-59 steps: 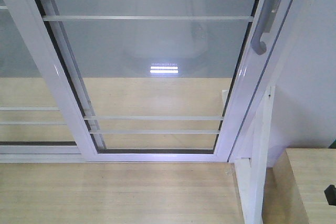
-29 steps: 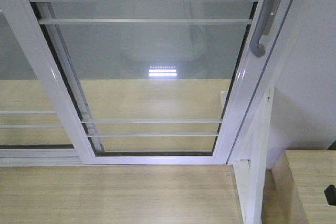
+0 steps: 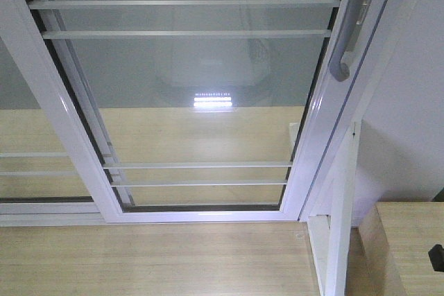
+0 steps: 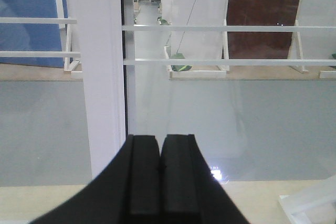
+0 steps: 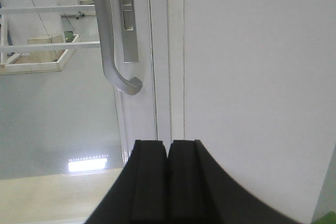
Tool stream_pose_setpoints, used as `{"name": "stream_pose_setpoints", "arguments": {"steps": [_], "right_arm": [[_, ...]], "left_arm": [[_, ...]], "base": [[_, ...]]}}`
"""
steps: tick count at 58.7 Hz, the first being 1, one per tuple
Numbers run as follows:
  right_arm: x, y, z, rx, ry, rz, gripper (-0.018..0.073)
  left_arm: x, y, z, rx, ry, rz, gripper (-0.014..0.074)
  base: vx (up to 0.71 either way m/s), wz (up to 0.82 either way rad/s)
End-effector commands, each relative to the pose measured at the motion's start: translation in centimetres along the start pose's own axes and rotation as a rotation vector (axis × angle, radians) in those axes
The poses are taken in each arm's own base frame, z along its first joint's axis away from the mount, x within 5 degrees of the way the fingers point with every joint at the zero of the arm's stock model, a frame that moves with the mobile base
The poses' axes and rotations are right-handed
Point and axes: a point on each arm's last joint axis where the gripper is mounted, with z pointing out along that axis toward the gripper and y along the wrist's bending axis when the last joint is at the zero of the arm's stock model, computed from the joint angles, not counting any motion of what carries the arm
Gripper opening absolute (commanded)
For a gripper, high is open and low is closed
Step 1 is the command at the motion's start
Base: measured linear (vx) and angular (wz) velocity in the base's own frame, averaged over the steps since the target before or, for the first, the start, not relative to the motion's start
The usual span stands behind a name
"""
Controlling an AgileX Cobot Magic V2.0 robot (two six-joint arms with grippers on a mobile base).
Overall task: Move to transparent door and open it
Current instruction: 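Approach closer and align the base with the silver door handle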
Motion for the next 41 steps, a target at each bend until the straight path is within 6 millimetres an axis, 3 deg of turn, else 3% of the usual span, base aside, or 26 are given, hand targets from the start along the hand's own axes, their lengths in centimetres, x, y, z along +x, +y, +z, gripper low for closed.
{"name": "stream_pose_setpoints", "arguments": {"steps": [1,41], "right_arm": [[-0.4,-0.03,-0.02,0.005,-0.08,0.001,-0.0008],[-0.42,-0.06,-0.01,0.011,-0.081,-0.065,-0.0008]], "left_arm": [[0.32,0.02,0.11,0.003,-0.053,-0.02,-0.0006],[0.32,0.02,0.11,0.003,-0.053,-0.02,-0.0006]], "base": [[0.02,0.04],[0.0,0.0]]}}
